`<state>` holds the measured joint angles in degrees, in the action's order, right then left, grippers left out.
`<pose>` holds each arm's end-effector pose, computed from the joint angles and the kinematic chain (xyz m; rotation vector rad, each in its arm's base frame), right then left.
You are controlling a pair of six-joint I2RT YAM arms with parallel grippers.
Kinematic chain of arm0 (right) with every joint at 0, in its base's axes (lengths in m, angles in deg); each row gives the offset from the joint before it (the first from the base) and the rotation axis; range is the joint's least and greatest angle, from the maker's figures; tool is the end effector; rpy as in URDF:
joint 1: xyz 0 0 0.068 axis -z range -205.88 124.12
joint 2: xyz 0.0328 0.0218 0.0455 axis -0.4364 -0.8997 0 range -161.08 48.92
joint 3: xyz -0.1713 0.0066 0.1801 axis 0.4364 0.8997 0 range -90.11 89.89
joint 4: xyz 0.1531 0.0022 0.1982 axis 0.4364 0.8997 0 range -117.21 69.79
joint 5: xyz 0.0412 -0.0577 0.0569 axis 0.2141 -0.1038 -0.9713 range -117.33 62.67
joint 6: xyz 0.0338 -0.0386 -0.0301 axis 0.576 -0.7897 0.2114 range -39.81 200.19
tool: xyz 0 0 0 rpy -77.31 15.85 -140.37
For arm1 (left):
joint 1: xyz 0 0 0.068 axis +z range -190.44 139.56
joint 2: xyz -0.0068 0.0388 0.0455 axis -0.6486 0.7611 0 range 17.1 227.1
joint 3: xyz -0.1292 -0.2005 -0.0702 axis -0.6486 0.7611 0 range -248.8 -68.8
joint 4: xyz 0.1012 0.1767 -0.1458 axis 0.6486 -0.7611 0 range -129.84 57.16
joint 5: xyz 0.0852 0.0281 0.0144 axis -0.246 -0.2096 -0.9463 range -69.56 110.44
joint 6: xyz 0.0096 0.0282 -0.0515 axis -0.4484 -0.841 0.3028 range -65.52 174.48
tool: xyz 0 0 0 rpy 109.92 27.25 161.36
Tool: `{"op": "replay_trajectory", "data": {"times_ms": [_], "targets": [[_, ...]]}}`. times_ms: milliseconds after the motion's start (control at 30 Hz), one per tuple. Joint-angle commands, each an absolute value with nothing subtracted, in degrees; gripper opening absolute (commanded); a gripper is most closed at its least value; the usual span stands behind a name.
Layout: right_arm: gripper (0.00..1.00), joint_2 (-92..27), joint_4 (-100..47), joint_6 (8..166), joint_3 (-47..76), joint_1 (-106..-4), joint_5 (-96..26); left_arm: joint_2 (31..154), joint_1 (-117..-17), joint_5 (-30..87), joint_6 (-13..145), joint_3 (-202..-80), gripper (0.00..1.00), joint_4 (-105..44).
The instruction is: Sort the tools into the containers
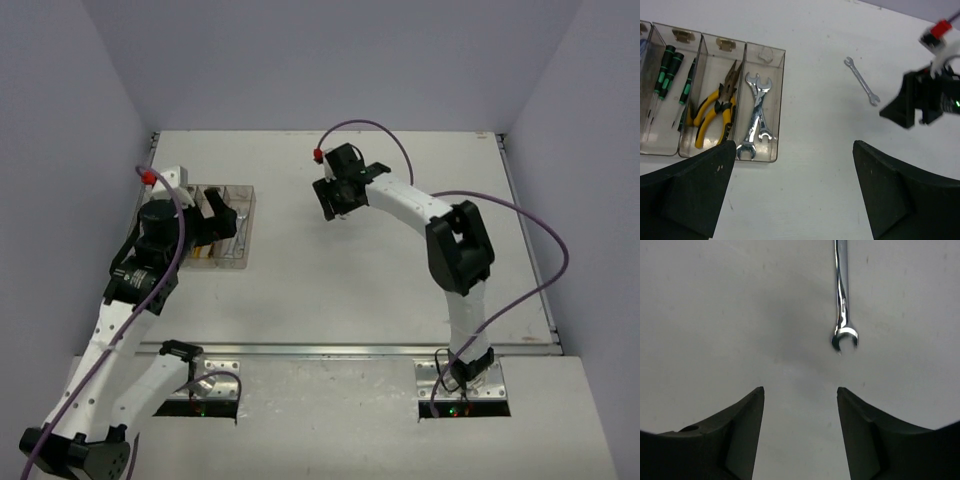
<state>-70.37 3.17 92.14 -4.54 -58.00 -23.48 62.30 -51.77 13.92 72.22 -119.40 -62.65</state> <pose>0.3748 0.2319 0.1817 -0.4196 2.5113 0.2198 0.1824 -0.0314 0.3163 -0.1849 1.9916 -0.2131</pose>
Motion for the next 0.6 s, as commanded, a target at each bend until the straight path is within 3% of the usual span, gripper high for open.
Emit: {"op": "replay_trajectory", "data": {"times_ms": [0, 300, 567], "targets": [[0.56, -82.31, 11.74, 86.07, -21.82, -55.90, -22.32, 57.35, -52.13, 16.68, 70.59, -112.83, 1.00, -59.83], [0.48, -96.28, 11.69, 81.84, -37.77, -53.94, -24.42, 52.26, -53.01, 17.71, 71.54, -110.27, 1.00, -57.64], [0.27, -101.46, 11.28, 80.80, -40.18, -53.13, -27.07, 53.13, -52.92, 19.91, 70.92, -110.37, 1.00, -57.28]]}}
